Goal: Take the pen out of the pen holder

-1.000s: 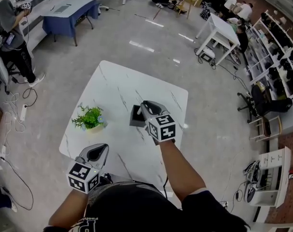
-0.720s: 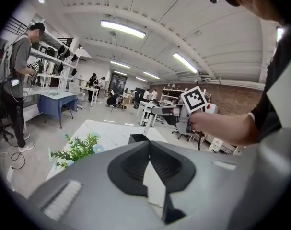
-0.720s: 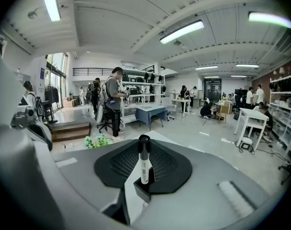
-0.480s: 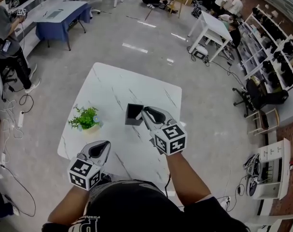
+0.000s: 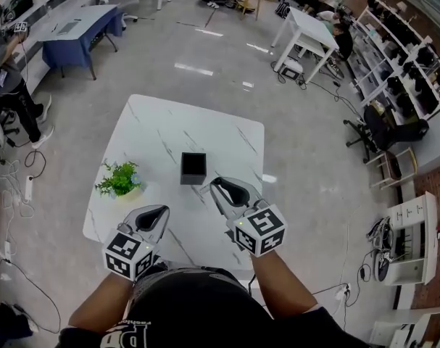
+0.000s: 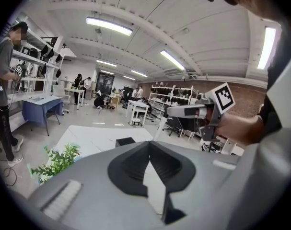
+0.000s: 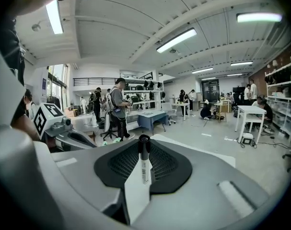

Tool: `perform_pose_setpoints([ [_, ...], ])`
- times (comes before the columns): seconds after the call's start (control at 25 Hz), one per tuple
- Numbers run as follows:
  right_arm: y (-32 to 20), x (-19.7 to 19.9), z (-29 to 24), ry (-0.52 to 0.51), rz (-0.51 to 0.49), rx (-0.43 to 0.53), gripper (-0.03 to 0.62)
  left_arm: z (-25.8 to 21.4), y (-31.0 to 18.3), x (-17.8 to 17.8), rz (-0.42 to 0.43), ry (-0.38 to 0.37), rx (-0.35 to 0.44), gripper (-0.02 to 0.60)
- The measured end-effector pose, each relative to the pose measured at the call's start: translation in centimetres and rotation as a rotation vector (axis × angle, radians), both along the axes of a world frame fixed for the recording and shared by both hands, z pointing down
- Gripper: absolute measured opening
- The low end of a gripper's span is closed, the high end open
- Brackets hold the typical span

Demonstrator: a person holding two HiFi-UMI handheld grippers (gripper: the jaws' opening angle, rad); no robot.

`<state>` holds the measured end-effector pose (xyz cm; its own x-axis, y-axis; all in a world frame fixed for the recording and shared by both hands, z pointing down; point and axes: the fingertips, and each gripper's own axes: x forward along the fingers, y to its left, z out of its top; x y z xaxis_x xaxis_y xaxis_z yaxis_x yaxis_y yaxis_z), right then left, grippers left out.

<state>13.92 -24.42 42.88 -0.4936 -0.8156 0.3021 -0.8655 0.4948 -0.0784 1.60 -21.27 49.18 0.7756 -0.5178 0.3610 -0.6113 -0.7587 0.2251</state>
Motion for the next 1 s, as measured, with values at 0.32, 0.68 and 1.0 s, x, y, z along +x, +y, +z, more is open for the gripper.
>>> perform_pose_setpoints([
  [0.32, 2.7, 1.4, 1.9, -0.021, 0.041, -0.030, 0.064, -0.3, -0.1, 1.9, 0.049, 0.007, 0.016, 0.057],
  [0.68, 4.8, 2.1, 1.8, -0.058, 0.065, -0.036, 0.064, -0.7, 0.2, 3.1, 0.077, 0.000, 0.029, 0.057],
  [1.0, 6.4, 2.2, 2.5, -0.056, 0.057, -0.050, 0.064, -0.4, 0.6, 3.5, 0.078, 0.006, 0.025, 0.057],
])
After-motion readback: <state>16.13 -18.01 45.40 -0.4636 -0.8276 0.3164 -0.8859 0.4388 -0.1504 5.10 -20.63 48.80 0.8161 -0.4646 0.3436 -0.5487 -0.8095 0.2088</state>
